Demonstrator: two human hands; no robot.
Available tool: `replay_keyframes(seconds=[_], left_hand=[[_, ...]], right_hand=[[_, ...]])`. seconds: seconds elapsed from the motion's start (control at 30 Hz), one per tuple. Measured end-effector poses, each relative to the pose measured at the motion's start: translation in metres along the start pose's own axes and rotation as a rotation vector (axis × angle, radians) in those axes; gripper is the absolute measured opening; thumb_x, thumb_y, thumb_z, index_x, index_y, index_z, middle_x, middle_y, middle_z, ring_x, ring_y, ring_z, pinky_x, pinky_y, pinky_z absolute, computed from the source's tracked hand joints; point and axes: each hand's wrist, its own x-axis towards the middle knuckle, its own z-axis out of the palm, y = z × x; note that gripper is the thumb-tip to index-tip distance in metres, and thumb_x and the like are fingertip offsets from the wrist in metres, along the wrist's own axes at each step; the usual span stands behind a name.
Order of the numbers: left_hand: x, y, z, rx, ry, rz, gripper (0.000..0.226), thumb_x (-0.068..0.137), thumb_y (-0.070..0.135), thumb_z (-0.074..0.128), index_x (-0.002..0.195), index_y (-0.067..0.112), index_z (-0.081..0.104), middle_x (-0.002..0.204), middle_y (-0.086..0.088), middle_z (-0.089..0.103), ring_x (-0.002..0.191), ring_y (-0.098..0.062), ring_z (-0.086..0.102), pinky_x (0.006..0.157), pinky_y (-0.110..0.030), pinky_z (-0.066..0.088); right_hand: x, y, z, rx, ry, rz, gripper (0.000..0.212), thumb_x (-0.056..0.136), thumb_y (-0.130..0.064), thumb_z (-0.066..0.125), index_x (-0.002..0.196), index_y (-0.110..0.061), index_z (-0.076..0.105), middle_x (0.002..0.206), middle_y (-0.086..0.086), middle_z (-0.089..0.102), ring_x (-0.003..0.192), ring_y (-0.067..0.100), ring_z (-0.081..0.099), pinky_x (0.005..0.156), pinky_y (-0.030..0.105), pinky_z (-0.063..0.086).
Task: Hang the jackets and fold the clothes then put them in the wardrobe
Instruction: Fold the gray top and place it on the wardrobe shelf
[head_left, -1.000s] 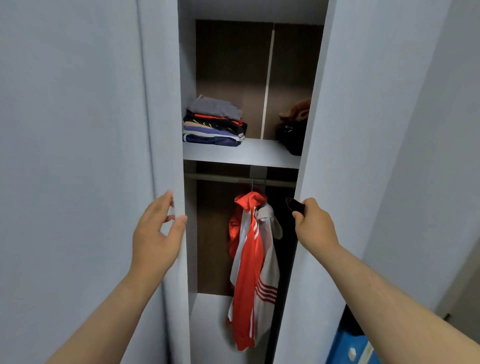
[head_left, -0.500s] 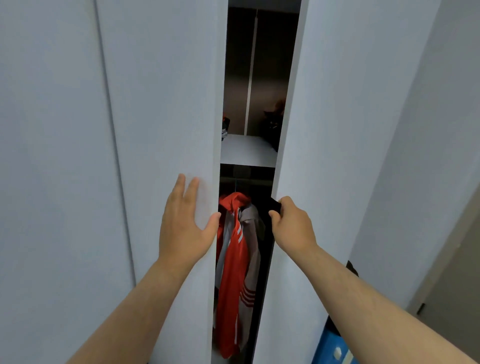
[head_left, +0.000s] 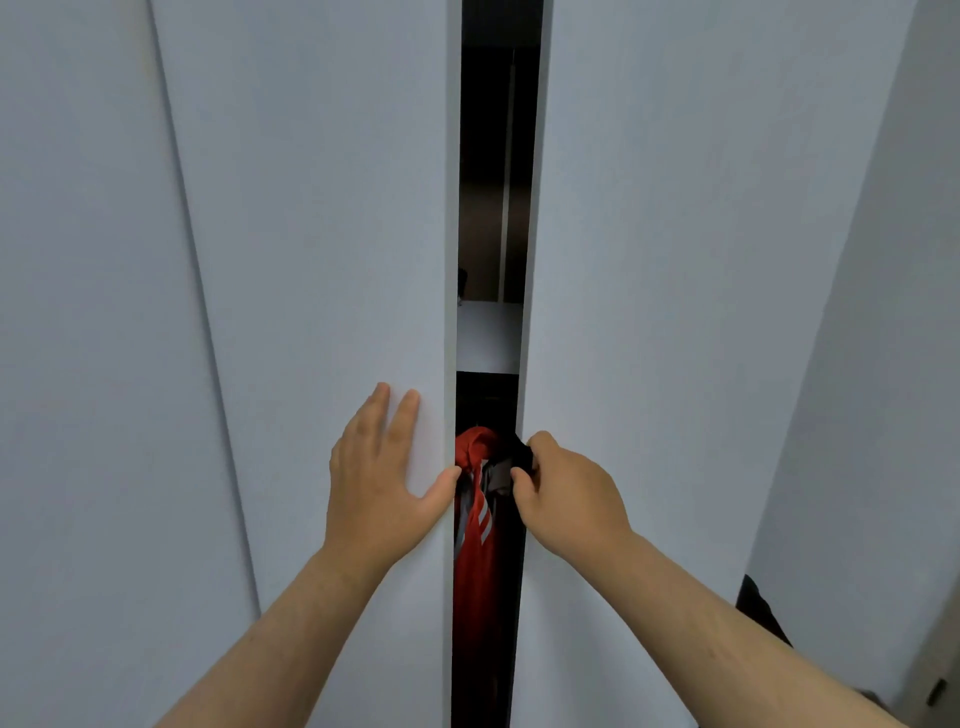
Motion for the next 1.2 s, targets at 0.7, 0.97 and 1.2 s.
replay_keyframes(seconds=[0.7,0.97,1.2], left_hand=[[0.053,-0.085,0.050,0.197,0.109,0.452,0.084,0.089,0.072,0.042,0.151,0.015,0.031,0.160,-0.020,0.024,0.150,-0.038,0.018,0.119,-0.059,0.018],[0.063,-0.087,0.073,0.188,0.179,0.468,0.085,0.085,0.067,0.054,0.151,0.018,0.033,0.160,-0.017,0.025,0.149,-0.038,0.021,0.118,-0.061,0.019],[0.068,-0.085,0.091,0.197,0.188,0.449,0.085,0.087,0.067,0.051,0.154,0.020,0.027,0.164,-0.012,0.018,0.150,-0.036,0.018,0.119,-0.060,0.016]], right_hand=[[0.054,0.065,0.024,-0.461,0.304,-0.196,0.081,0.089,-0.055,0.045,0.157,-0.020,0.020,0.164,0.020,0.011,0.152,0.041,0.006,0.119,0.061,0.008],[0.064,0.070,0.040,-0.477,0.391,-0.193,0.078,0.091,-0.051,0.047,0.157,-0.019,0.021,0.165,0.018,0.010,0.152,0.040,0.006,0.120,0.062,0.009],[0.068,0.073,0.045,-0.511,0.365,-0.152,0.077,0.092,-0.051,0.042,0.158,-0.018,0.017,0.165,0.018,0.007,0.153,0.039,0.003,0.120,0.060,0.007]])
